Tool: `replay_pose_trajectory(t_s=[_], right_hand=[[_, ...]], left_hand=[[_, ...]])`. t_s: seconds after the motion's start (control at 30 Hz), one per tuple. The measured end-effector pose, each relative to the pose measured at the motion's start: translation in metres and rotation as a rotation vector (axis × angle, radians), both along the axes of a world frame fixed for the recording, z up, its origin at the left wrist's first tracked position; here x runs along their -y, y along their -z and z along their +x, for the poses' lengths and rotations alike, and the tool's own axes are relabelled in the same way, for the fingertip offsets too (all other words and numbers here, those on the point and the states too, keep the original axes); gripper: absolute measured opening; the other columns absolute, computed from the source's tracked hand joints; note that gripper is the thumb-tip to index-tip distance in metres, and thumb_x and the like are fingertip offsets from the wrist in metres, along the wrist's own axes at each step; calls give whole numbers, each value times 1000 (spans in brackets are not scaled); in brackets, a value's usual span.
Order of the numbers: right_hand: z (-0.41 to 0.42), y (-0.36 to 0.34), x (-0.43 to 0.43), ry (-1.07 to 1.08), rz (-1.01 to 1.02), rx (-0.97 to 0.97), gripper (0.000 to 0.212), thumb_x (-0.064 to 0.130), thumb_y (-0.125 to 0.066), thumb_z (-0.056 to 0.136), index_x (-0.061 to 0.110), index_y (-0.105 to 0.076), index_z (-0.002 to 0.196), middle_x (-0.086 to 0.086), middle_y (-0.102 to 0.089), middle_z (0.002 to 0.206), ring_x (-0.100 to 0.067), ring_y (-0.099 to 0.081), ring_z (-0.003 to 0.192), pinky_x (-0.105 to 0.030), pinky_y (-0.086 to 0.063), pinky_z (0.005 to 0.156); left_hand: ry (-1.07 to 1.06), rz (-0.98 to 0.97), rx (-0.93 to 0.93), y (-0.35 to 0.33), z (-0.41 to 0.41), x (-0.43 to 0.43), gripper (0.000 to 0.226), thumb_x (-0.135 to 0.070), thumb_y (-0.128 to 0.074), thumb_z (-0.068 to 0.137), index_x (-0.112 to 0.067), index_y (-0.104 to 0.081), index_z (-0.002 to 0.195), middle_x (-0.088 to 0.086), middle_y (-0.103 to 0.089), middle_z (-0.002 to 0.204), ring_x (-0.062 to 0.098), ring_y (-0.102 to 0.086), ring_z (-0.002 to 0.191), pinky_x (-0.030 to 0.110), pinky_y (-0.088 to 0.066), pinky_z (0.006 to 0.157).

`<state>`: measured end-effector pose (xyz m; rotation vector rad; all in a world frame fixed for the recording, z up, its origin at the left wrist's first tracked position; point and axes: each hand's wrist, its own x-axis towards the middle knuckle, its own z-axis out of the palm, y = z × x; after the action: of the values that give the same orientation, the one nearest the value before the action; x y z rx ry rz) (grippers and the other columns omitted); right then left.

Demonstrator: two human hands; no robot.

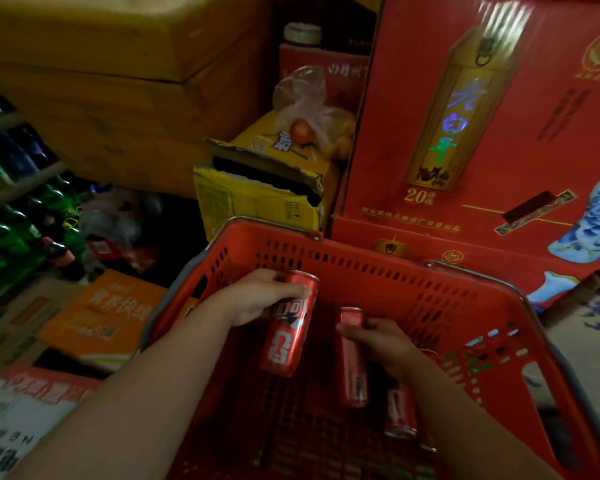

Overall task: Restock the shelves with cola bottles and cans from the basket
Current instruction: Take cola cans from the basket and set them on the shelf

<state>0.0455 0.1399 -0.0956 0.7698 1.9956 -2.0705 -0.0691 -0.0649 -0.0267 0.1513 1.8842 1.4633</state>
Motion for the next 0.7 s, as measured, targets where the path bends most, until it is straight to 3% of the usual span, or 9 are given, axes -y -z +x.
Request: replay_pose_trajectory(t_s=[0.23,0.33,0.43,0.6,0.7], right_hand=[[-4,-80,8,-88,-261,-270,35,15,-73,70,1,-70,102,-16,-74,94,-23,-71,77,-39,-58,79],[-4,-118,10,-184,-309,-393,30,15,-69,72,2,-70,99,-12,-74,87,-20,-72,73,-32,-60,69],[-6,-148,14,-306,-323,-481,26,18,-75,73,6,-72,96,-11,-74,88,-19,-71,75,-32,-58,72],[5,-186,47,-526,-364,-553,24,20,-73,77,6,-70,97,-8,-72,87,-20,-69,77,-35,-59,75],[23,-208,80,-636,-411,-584,40,24,-73,75,2,-67,108,-13,-71,97,-23,-68,86,-41,-55,85]], left_hand=[[-146,130,-152,-55,29,-2,21,-17,-77,78,-10,-70,96,9,-75,91,23,-71,87,41,-55,87],[-293,214,-221,-86,52,6,16,-15,-74,82,-10,-68,96,10,-74,93,22,-70,84,37,-56,82],[-427,307,-304,-117,78,20,13,-15,-72,82,-10,-68,93,6,-75,83,18,-71,74,29,-58,67],[-674,393,-430,-162,141,49,32,-21,-72,80,-5,-66,108,11,-74,94,25,-71,84,38,-59,78],[-790,379,-498,-180,187,76,33,-25,-72,81,-11,-65,111,10,-75,98,25,-72,87,39,-59,75]])
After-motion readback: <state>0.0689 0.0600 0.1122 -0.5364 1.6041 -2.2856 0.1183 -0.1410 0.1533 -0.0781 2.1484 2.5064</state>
